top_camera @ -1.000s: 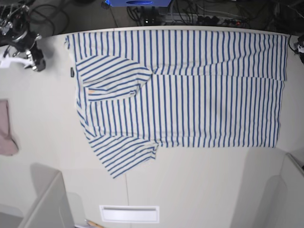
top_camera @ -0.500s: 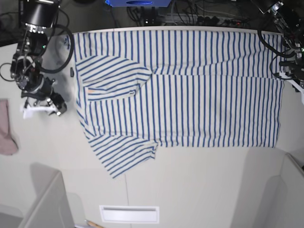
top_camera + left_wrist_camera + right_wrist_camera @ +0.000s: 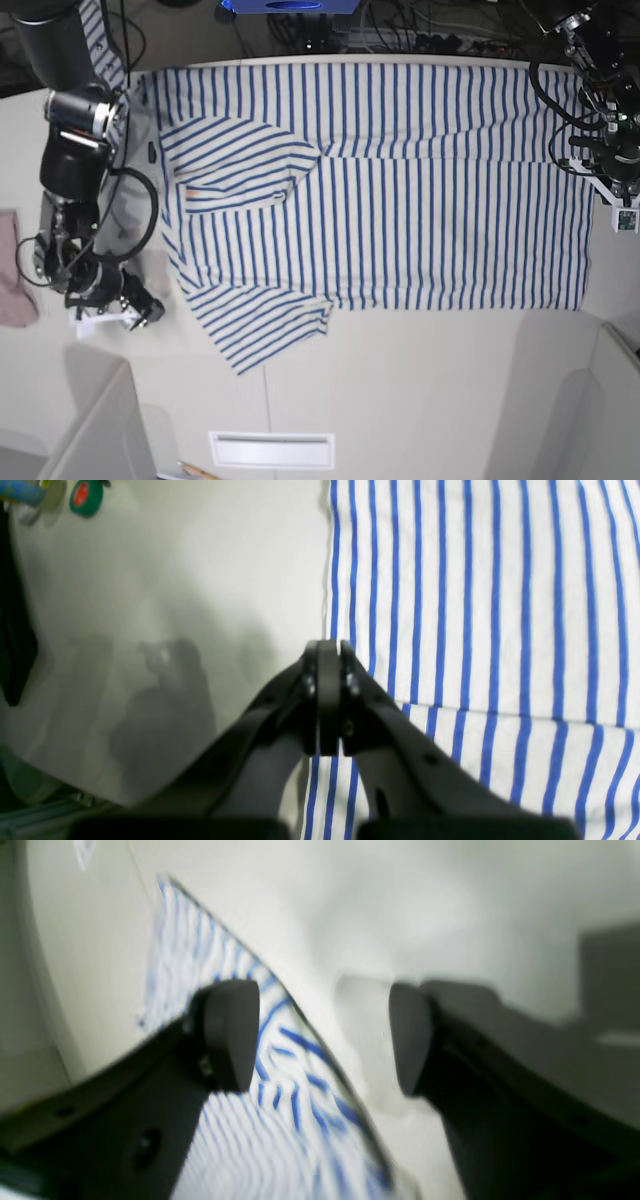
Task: Fold the T-shirt properly
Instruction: 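Move both grippers to the shirt's hem corners and grasp them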
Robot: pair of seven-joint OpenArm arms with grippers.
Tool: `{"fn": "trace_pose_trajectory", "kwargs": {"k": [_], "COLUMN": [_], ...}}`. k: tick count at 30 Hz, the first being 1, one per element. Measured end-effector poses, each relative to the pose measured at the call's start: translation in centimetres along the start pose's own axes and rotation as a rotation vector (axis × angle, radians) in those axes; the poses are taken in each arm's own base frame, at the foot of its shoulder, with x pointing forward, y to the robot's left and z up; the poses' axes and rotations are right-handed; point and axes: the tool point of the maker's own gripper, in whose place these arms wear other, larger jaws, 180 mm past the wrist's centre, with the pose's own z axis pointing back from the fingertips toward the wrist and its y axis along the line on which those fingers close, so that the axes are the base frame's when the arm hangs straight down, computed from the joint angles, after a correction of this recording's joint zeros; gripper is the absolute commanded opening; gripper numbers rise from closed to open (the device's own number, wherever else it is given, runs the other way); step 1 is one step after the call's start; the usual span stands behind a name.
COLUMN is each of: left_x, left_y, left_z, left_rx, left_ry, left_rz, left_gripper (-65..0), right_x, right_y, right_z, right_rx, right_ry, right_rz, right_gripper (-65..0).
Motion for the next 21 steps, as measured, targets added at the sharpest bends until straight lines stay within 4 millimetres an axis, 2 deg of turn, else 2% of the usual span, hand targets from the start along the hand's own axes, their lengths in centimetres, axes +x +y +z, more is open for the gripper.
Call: {"fn": "trace_pose_trajectory", "kwargs": {"k": [2, 4, 6, 8, 10, 17, 21], "left_x": [0.0, 0.1, 0.1, 0.1, 0.2, 0.4, 0.6], "left_y": [0.1, 0.1, 0.1, 0.1, 0.1, 0.2, 0.2], "left_z": [0.0, 0.0, 0.0, 0.0, 0.0, 0.0, 0.0], "left_rx": [0.001, 0.002, 0.002, 0.002, 0.003, 0.003, 0.005], "left_ry": [-0.001, -0.003, -0.004, -0.005, -0.006, -0.012, -0.015], "left_rz": [-0.001, -0.003, -0.003, -0.003, -0.001, 0.0, -0.001], "left_gripper": [-65.0, -65.0, -65.0, -65.0, -65.0, -65.0, -65.0], "right_x": [-0.6, -0.5, -0.8, -2.0, -2.7, -3.5, -4.4], "right_y": [-0.8, -0.1, 1.4, 3.1, 4.4, 5.6, 6.1], "right_z": [-1.1, -2.0, -3.0, -4.1, -4.7, -5.1, -5.5], "right_rx": [-0.048, -0.035, -0.011, 0.032, 0.057, 0.083, 0.055], "right_ry": [0.035, 0.042, 0.063, 0.085, 0.094, 0.107, 0.142], "right_rz": [0.063, 0.143, 0.215, 0.269, 0.278, 0.297, 0.413], "right_gripper": [-26.1, -26.1, -26.1, -26.3, -26.6, -26.7, -26.7]}}
